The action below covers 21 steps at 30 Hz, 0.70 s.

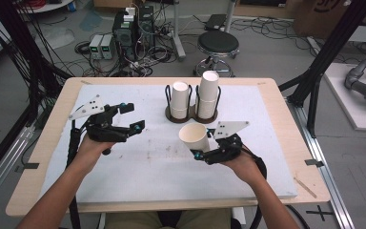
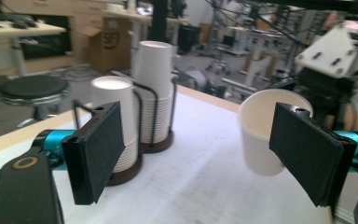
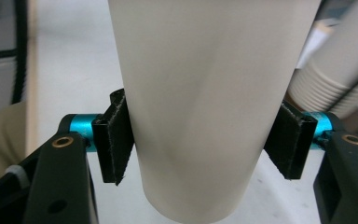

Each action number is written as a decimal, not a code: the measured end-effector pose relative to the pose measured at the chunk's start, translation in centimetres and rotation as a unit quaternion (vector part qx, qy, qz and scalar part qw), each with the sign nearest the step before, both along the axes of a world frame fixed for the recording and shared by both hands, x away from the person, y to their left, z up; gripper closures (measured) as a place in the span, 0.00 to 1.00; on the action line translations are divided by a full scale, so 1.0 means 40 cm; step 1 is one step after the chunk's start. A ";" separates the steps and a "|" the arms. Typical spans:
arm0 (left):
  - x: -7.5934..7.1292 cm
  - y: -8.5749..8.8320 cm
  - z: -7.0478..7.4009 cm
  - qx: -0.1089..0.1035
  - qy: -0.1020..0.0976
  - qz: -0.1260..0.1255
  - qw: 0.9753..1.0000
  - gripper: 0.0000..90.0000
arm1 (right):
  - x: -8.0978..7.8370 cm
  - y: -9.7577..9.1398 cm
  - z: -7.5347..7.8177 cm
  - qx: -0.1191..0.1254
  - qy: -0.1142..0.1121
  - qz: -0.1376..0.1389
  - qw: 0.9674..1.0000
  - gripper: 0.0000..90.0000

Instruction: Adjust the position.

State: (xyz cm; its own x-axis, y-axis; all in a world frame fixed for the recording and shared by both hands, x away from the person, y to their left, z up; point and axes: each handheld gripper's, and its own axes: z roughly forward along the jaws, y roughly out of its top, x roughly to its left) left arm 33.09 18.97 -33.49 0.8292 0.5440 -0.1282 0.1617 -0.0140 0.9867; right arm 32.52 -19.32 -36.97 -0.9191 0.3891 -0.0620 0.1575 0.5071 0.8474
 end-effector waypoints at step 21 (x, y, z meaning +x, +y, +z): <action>-0.017 0.066 -0.165 -0.020 -0.013 0.094 0.995 0.20 | -0.035 -0.172 -0.040 0.081 -0.055 -0.152 0.984 0.37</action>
